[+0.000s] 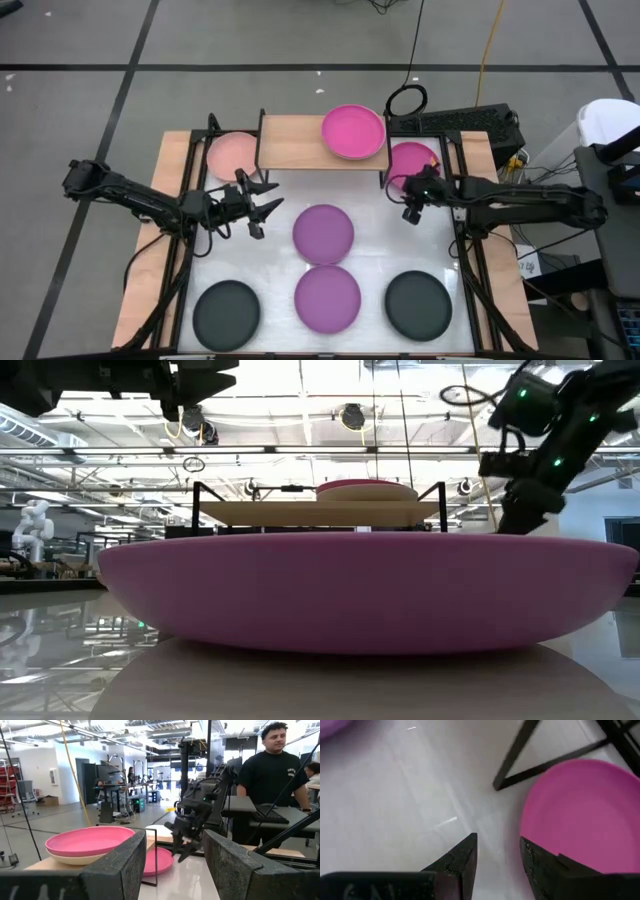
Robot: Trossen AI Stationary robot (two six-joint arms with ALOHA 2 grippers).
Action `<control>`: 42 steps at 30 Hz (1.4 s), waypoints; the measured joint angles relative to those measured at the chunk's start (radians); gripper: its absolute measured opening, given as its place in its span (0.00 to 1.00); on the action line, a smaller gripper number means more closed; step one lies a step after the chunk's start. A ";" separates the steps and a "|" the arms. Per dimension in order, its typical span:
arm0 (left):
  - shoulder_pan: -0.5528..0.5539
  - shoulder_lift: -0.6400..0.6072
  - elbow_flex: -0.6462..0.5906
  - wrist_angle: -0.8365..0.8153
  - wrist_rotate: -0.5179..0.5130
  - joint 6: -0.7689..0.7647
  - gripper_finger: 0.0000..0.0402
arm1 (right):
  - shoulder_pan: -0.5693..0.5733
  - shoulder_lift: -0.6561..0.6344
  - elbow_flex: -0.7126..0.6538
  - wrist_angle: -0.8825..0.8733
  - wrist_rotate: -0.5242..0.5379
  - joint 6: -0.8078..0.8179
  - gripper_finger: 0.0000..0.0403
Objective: Place and stack plates onto a shelf
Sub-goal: Stack the pink plate on top of the pink plate on the shelf
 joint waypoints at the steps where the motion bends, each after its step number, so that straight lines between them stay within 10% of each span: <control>1: 0.000 0.000 0.000 0.000 0.000 0.000 0.50 | -0.014 0.015 -0.008 0.027 0.000 0.008 0.33; 19: 0.000 0.000 0.000 0.000 -0.003 0.002 0.50 | -0.170 0.300 -0.118 0.343 0.075 -0.085 0.33; 32: 0.012 0.000 0.000 -0.001 -0.027 0.053 0.50 | -0.169 0.306 -0.131 0.365 0.077 -0.052 0.03; 42: 0.011 0.000 0.000 -0.002 -0.027 0.040 0.50 | -0.168 0.170 -0.132 0.352 0.118 0.022 0.01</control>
